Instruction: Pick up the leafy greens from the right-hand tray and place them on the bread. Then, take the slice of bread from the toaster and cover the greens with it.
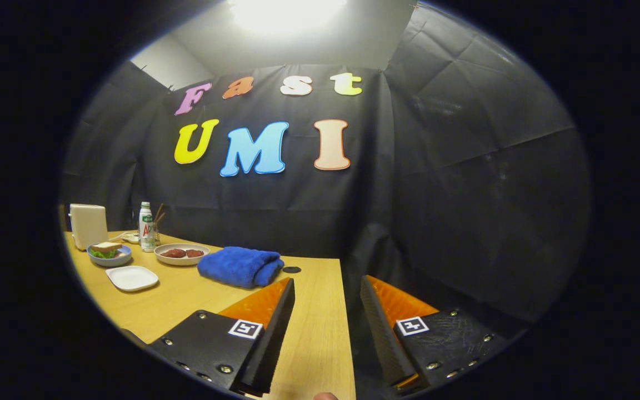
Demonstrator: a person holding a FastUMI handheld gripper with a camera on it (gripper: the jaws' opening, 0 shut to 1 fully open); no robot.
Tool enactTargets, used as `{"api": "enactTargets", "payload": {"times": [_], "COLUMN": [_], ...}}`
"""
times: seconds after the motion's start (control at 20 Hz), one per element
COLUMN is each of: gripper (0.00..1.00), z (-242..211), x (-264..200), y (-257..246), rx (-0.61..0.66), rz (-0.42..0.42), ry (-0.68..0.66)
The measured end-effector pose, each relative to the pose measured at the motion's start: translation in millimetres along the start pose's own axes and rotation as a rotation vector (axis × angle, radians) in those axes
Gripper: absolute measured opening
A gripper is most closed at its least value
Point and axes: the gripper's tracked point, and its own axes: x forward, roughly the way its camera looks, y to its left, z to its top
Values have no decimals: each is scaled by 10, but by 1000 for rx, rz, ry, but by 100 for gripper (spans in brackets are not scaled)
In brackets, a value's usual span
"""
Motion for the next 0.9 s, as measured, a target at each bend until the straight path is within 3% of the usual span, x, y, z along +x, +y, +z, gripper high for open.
{"api": "enactTargets", "payload": {"times": [0.15,0.3,0.4,0.5,0.55,0.65,0.9], "gripper": [72,73,73,73,77,74,76], "z": [-368,-257,-79,-69,-127,-149,-143], "x": [-148,-352,-502,-665,-607,-601,-581], "y": [-39,-34,-138,-131,-144,-104,-104], "rx": [-21,-15,50,24,27,32,37], "rz": [-27,-35,-49,-49,-48,-47,-46], "ry": [160,143,51,33,32,55,50]}}
